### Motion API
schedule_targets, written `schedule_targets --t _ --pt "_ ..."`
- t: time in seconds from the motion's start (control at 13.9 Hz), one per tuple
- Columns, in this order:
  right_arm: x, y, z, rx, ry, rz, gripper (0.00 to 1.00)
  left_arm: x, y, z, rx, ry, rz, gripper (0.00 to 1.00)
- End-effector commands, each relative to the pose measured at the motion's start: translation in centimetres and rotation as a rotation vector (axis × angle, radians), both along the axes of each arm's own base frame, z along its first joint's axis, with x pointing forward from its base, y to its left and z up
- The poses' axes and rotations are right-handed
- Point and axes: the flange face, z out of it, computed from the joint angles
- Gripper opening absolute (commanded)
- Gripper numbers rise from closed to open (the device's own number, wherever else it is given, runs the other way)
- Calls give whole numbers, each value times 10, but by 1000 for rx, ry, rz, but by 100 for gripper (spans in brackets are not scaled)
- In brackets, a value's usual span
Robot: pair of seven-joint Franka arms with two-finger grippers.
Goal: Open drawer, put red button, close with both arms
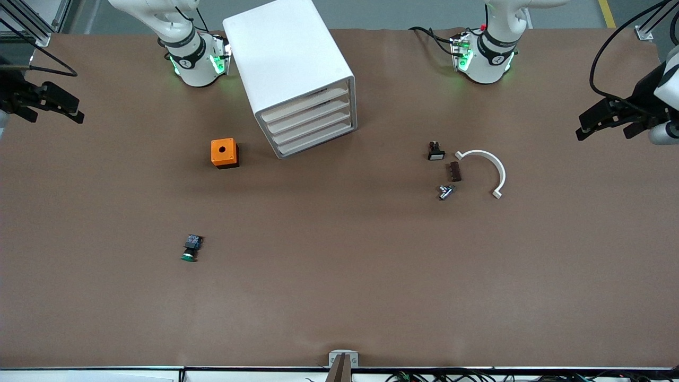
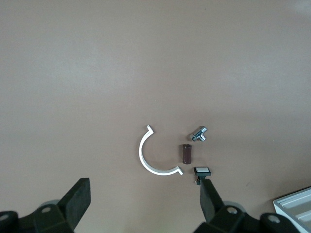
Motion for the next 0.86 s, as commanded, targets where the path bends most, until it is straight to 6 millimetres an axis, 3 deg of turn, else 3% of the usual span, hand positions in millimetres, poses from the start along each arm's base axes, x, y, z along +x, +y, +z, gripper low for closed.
schedule_targets --t 0.0,0.79 --pt "-8 -2 4 6 -17 4 100 0 3 6 29 3 -13 99" --pt "-5 4 12 16 -62 15 100 1 2 5 32 4 -24 99"
